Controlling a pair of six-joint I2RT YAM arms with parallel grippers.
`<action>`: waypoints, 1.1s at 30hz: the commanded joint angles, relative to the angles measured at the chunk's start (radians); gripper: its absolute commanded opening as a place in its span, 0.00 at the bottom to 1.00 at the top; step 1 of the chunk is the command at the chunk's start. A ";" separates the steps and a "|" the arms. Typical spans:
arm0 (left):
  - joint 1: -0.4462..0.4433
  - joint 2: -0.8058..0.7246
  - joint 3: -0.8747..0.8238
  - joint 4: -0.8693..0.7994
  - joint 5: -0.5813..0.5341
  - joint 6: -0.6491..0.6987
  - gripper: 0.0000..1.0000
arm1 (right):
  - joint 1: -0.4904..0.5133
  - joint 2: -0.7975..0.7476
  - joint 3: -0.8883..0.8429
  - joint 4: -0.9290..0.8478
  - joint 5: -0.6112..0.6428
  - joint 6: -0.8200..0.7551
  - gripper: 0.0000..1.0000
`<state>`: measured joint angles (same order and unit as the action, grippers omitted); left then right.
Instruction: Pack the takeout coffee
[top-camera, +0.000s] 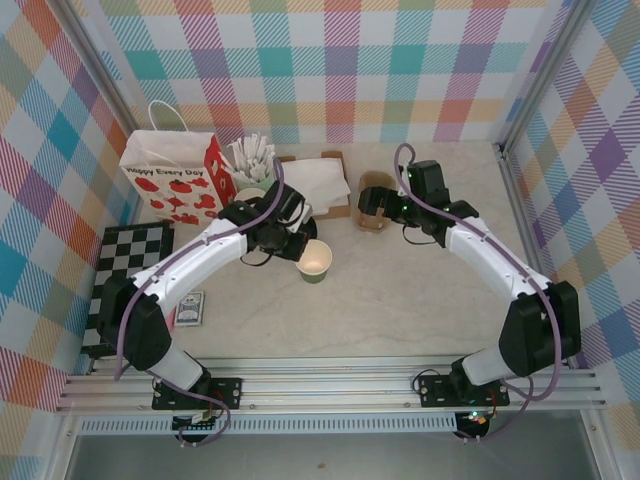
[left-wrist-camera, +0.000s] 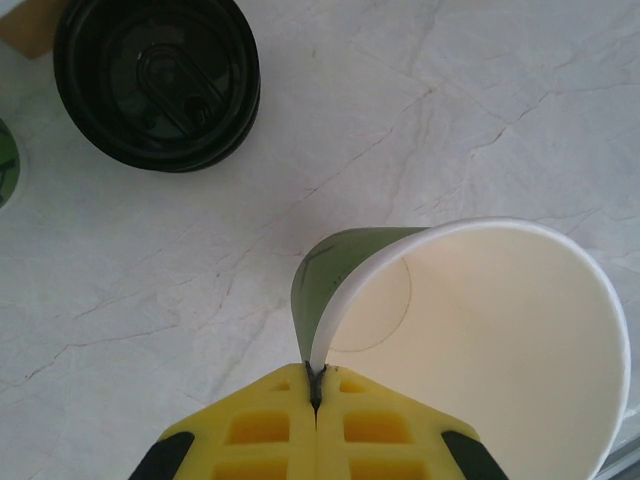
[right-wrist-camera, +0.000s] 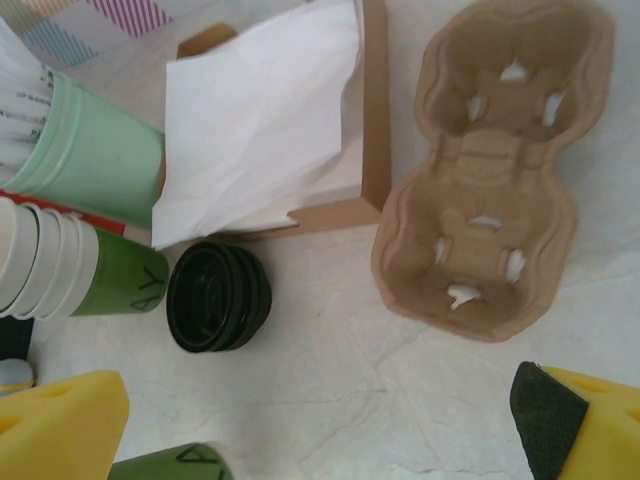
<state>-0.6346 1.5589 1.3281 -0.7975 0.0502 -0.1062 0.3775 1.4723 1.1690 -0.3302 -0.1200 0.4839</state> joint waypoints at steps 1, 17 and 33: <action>-0.011 0.021 -0.037 0.061 0.035 0.031 0.00 | 0.010 0.057 0.038 0.001 -0.084 0.042 1.00; -0.010 0.022 -0.080 0.058 0.097 0.108 0.22 | 0.087 0.261 0.158 -0.021 -0.185 -0.055 0.93; 0.098 -0.273 -0.163 0.242 -0.257 -0.335 1.00 | 0.228 0.542 0.456 -0.163 0.015 -0.121 0.69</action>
<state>-0.5457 1.3235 1.1881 -0.6201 0.0460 -0.1928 0.5743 1.9736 1.5539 -0.4152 -0.1982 0.3923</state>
